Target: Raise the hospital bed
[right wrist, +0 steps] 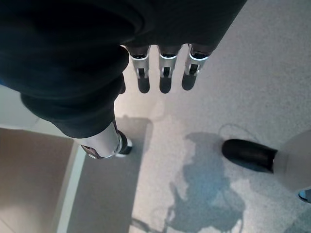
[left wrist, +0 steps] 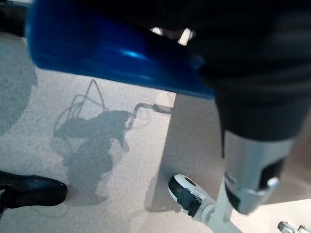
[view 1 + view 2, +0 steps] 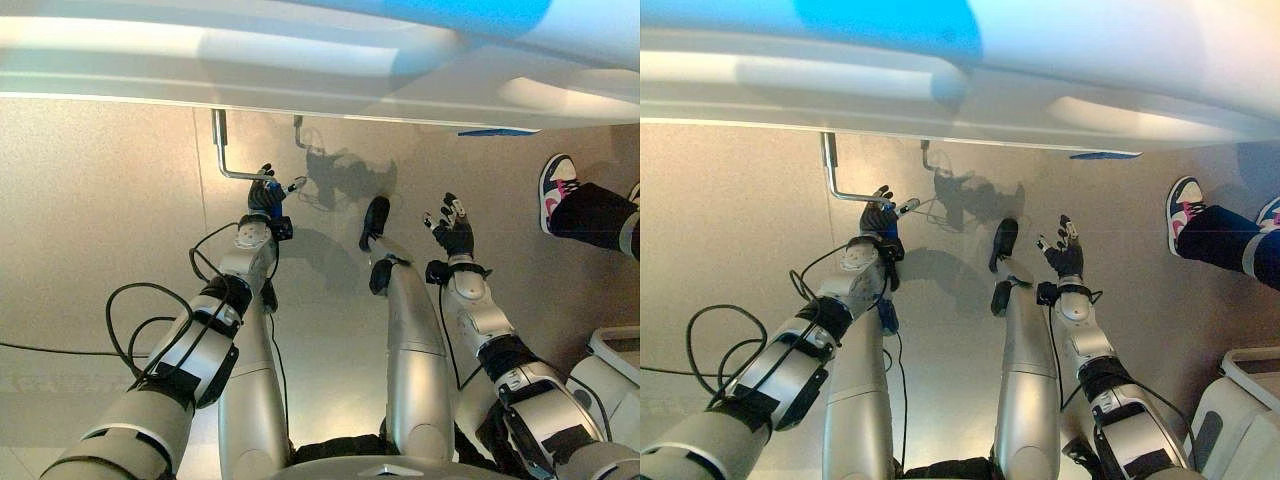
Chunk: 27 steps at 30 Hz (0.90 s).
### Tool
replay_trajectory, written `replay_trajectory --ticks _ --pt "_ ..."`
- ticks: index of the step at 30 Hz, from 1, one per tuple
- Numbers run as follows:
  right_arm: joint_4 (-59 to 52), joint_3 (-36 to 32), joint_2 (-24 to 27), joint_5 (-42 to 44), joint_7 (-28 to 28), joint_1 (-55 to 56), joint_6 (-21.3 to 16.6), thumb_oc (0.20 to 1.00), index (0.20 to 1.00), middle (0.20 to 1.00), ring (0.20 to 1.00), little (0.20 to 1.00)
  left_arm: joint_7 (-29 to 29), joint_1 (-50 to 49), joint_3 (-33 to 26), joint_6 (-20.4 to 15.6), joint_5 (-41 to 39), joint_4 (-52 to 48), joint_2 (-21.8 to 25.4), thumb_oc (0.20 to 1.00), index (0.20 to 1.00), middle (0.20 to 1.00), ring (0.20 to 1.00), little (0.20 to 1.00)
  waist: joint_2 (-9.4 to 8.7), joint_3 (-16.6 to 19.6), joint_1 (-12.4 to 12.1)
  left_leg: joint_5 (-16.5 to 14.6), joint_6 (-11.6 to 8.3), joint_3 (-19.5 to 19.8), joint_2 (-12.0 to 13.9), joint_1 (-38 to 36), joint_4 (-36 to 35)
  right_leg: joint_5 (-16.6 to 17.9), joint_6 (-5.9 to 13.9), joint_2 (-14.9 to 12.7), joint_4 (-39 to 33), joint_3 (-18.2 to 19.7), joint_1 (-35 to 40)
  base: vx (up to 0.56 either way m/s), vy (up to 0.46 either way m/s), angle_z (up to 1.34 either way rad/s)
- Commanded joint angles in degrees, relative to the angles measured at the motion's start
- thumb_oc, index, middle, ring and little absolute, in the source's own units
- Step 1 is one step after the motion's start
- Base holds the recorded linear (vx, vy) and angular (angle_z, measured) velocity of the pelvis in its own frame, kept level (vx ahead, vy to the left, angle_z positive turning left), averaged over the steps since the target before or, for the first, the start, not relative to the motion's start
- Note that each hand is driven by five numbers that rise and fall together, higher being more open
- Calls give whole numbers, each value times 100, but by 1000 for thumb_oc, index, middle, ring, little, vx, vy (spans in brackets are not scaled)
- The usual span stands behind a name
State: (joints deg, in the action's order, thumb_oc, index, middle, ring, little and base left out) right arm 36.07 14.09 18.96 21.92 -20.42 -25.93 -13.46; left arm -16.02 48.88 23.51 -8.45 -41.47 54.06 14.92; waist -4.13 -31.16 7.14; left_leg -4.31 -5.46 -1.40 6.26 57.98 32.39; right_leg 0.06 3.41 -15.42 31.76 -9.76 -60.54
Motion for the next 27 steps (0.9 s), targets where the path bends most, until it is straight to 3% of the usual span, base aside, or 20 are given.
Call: replay_trajectory --ticks 1,3,5,6,7,8,27 --pt "-650 -157 223 -67 -3 342 -261 1000 1000 1000 1000 1000 94 -33 -51 -150 -149 -216 -71 1000 1000 1000 1000 1000 -2 137 23 -34 254 5 36 201 121 -175 536 -158 404 428 -183 0 0 0" --pt "-669 -160 225 -65 -1 341 -261 1000 1000 1000 1000 1000 122 -3 -33 -119 -183 -164 -89 1000 1000 1000 1000 1000 -6 137 29 -44 257 0 44 219 140 -172 537 -154 419 434 -206 0 0 0" --pt "-710 -165 222 -53 5 339 -259 1000 1000 1000 1000 1000 155 16 -9 -82 -217 -124 -137 875 875 875 875 875 -12 137 38 -63 266 -1 55 260 187 -171 532 -150 440 447 -235 2 -3 -2" --pt "-718 -175 220 -48 4 344 -260 1000 1000 1000 1000 1000 161 15 7 -75 -223 -118 -159 683 683 683 683 683 -12 137 38 -70 268 -3 60 263 193 -176 532 -149 444 450 -237 0 0 0" --pt "-718 -176 220 -48 4 344 -260 1000 1000 1000 1000 1000 161 15 7 -75 -223 -118 -159 592 592 592 592 592 -12 137 37 -70 268 -3 61 263 194 -176 532 -149 444 450 -237 0 0 0" --pt "-752 -182 228 -43 5 359 -266 1000 1000 1000 1000 1000 188 23 54 -46 -228 -121 -204 200 200 200 200 200 -10 137 46 -77 269 -1 73 273 215 -181 528 -145 478 455 -263 0 0 0" --pt "-860 -256 266 51 -8 345 -230 1000 1000 1000 1000 1000 325 8 358 171 -179 35 -569 200 200 200 200 200 -8 137 63 -125 313 -13 76 365 332 -181 537 -157 607 459 -391 -1 0 -1"
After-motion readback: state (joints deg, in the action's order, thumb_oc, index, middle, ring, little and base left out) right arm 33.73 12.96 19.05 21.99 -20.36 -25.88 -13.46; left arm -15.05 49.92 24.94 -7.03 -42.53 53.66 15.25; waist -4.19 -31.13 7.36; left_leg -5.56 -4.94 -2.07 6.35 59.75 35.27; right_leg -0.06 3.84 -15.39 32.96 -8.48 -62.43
